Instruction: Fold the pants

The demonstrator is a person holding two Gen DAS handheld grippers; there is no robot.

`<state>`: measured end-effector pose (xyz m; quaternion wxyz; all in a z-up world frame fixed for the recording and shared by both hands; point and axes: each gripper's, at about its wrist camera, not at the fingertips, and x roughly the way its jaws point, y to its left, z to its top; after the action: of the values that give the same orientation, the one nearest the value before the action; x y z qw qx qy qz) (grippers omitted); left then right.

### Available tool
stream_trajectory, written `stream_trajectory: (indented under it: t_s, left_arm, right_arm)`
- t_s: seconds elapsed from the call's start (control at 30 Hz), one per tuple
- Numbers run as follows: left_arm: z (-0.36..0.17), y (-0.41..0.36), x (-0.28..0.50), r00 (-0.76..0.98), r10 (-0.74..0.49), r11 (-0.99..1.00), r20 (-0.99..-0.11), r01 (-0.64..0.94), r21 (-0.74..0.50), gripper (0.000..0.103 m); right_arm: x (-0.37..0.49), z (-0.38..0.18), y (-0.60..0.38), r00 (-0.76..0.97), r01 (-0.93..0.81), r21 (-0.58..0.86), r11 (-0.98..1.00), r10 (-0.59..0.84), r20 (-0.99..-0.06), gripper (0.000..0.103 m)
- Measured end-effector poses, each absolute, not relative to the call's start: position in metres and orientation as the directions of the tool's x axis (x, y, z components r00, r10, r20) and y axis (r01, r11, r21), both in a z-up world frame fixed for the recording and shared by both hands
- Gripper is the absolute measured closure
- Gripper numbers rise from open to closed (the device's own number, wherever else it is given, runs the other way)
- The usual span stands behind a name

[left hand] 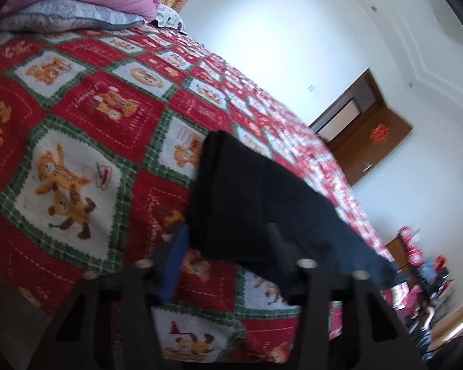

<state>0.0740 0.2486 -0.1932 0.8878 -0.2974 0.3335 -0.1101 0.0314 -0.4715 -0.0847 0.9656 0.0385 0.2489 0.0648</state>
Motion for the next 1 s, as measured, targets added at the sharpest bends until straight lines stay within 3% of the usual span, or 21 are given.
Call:
stream_trajectory:
  t_s: [0.07,0.23,0.4,0.67,0.83,0.87,0.93,1.0]
  left_arm:
    - [-0.190,0.244,0.074,0.746,-0.349,0.842,-0.567,-0.017,-0.540,0.084]
    - [-0.176,0.231,0.068,0.762,-0.282,0.899,-0.583,-0.003,-0.439,0.084]
    - [-0.184,0.233,0.070,0.746,-0.295,0.891,-0.597,-0.012,-0.454,0.084]
    - [-0.184,0.230,0.071,0.746,-0.294,0.886,-0.597,-0.022,-0.463,0.061]
    - [-0.187,0.221,0.073,0.734,-0.292,0.899,-0.613,-0.007,-0.438,0.059]
    - [-0.187,0.221,0.073,0.733,-0.283,0.903,-0.618,-0.013,-0.429,0.064]
    - [-0.189,0.223,0.074,0.729,-0.273,0.906,-0.628,-0.025,-0.423,0.090]
    - [-0.190,0.229,0.073,0.731,-0.276,0.898,-0.624,-0.035,-0.439,0.097]
  right_arm:
    - [0.034,-0.093,-0.458,0.858,-0.131,0.096,0.987,0.161,-0.488,0.051]
    - [0.039,-0.109,-0.444,0.835,-0.159,0.122,0.980,0.199,-0.513,0.051]
    - [0.042,-0.115,-0.452,0.833,-0.137,0.175,0.975,0.209,-0.513,0.051]
    - [0.043,-0.120,-0.473,0.837,-0.077,0.274,0.959,0.212,-0.504,0.051]
    - [0.045,-0.123,-0.466,0.832,-0.091,0.265,0.960,0.219,-0.510,0.051]
    - [0.045,-0.125,-0.464,0.830,-0.095,0.262,0.960,0.222,-0.512,0.051]
    - [0.046,-0.127,-0.461,0.826,-0.102,0.257,0.961,0.226,-0.516,0.051]
    - [0.046,-0.128,-0.458,0.823,-0.107,0.249,0.962,0.227,-0.520,0.051]
